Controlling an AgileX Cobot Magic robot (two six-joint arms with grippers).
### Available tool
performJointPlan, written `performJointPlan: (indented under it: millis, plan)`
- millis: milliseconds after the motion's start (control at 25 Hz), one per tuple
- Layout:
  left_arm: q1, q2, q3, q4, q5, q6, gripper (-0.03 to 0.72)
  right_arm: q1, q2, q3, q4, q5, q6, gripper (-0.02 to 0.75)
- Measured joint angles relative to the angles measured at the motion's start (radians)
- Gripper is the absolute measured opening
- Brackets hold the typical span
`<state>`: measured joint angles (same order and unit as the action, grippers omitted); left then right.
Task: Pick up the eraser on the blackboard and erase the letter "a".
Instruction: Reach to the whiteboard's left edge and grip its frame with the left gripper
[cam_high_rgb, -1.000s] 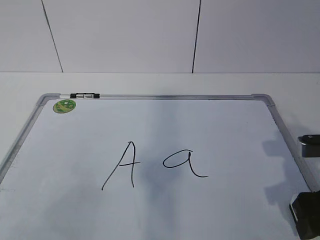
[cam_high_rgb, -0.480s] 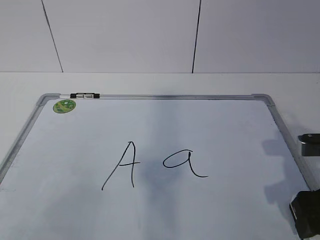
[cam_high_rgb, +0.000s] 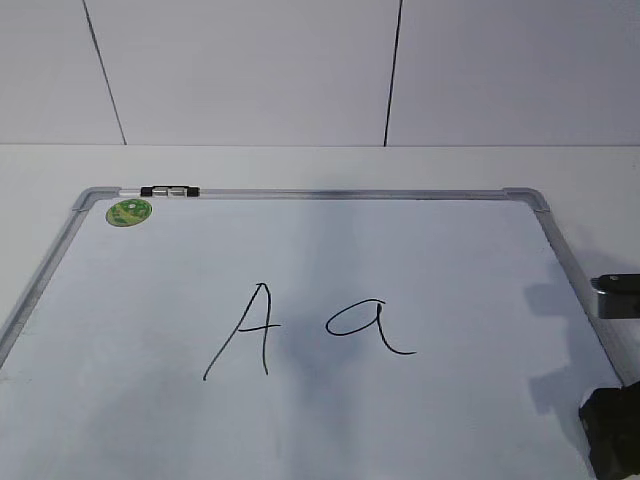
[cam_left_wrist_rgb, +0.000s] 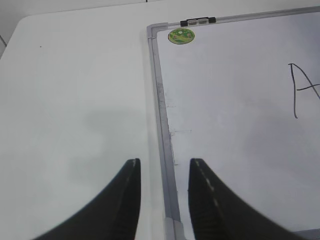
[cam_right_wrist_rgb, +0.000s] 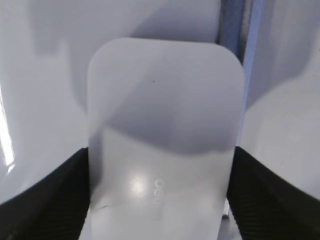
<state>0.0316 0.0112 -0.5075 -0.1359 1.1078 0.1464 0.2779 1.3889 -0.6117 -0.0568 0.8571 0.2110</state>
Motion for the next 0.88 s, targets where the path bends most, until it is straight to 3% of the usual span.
performJointPlan:
  millis: [360,880]
  plan:
    - [0.0,0.0,0.0,0.0,0.0,0.0,0.253,0.0,0.0,0.0,0.0,-0.004,0.0,0.574]
    - [0.0,0.0,0.0,0.0,0.0,0.0,0.253,0.0,0.0,0.0,0.002,-0.004,0.004,0.564]
